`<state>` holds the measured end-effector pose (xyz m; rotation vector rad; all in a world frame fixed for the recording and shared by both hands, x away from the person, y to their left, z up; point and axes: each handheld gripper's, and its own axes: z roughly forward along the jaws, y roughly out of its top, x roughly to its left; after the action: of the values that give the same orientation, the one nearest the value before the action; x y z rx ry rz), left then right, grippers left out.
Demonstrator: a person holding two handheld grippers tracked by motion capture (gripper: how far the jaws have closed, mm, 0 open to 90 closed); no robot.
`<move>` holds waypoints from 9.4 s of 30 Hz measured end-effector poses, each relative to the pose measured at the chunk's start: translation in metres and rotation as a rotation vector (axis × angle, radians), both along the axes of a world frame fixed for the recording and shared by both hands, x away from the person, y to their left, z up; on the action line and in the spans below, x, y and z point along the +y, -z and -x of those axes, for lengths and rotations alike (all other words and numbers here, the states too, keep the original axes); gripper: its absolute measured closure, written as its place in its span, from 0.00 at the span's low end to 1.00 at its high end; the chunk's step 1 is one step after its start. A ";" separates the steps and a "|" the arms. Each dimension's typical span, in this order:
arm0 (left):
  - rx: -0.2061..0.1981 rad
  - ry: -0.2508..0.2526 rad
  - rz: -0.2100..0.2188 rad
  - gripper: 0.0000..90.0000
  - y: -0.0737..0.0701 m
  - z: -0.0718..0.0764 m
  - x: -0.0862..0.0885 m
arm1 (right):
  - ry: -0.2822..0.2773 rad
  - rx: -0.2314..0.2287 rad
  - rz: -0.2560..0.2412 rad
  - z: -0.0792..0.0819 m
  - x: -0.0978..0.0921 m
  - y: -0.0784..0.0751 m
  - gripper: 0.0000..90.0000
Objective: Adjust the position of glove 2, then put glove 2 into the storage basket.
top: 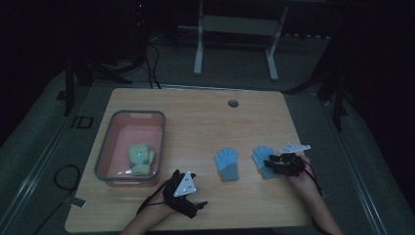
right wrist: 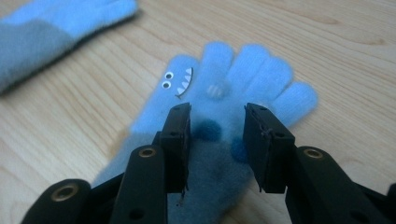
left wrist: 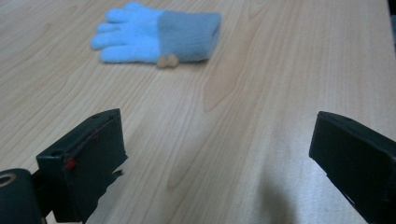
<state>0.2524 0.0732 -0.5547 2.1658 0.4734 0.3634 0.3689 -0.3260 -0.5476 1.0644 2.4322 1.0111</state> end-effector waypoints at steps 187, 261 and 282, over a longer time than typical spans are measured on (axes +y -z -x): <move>-0.066 0.238 -0.212 0.86 -0.015 -0.075 -0.086 | -0.163 0.224 -0.172 -0.031 0.127 -0.009 0.87; -0.117 0.046 -0.315 0.86 -0.122 -0.049 0.076 | -0.403 0.142 -0.271 -0.042 0.297 -0.108 0.87; -0.060 -0.061 -0.345 0.85 -0.105 -0.034 0.150 | -0.482 0.194 -0.270 -0.041 0.387 -0.091 0.87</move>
<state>0.2864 0.2229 -0.4493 2.4682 0.4707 0.5773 0.4099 0.0610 -0.4562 0.6819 2.8501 1.4800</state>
